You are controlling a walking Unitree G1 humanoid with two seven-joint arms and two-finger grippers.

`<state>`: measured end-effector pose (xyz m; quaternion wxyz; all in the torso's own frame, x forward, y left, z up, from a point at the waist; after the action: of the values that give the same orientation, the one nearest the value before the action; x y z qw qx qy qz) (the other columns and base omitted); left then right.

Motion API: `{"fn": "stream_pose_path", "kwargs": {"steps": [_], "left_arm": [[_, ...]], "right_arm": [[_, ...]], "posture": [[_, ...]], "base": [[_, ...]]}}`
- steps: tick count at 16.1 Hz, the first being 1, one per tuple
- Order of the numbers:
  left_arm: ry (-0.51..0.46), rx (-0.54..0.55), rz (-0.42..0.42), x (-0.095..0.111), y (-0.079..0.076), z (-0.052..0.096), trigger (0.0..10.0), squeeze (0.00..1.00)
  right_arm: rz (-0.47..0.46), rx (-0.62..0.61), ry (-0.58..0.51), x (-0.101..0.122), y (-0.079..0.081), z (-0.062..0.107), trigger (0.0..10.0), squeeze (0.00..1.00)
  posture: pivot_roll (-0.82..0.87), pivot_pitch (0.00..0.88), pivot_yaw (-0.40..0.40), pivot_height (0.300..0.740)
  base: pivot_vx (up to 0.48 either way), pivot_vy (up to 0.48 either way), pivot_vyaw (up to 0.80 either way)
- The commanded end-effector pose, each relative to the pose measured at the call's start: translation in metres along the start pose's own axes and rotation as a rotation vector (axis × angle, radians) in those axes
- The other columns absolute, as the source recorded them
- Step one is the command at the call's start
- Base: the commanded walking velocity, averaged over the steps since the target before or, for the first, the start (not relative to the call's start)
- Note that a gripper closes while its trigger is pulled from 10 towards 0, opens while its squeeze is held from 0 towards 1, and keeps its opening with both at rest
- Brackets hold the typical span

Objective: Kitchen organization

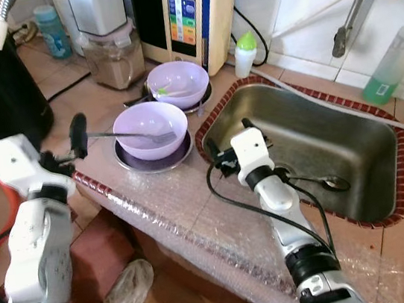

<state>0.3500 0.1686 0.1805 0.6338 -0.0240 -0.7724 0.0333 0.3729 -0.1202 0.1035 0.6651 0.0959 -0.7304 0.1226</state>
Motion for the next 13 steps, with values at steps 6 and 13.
{"fn": "stream_pose_path", "kwargs": {"steps": [6,13], "left_arm": [[0.154,-0.084,0.269,-0.033,-0.016,-0.021,0.0,0.00],[0.214,-0.164,0.314,-0.040,-0.029,-0.027,0.0,0.00]], "right_arm": [[-0.014,0.074,-0.027,0.008,0.010,0.014,10.0,0.00],[-0.034,0.163,0.011,0.004,0.024,0.023,10.0,0.00]], "posture": [[0.02,0.000,-0.005,0.740],[0.00,0.000,0.024,0.740]], "base": [[0.000,0.000,0.00],[0.000,0.000,0.00]]}}
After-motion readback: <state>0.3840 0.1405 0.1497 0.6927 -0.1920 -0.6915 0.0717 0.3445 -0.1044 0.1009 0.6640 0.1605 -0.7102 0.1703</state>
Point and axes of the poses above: a point about 5 cm out from each wrist's last joint towards the gripper, its own z axis pointing back from the gripper into the wrist, its own x axis along the axis of the wrist's last joint, y = z × x, the point moved 6 cm from there along -z, pointing out of the wrist towards the gripper, and after that the axes turned 11 degrees about -z, right-handed, at the moved point
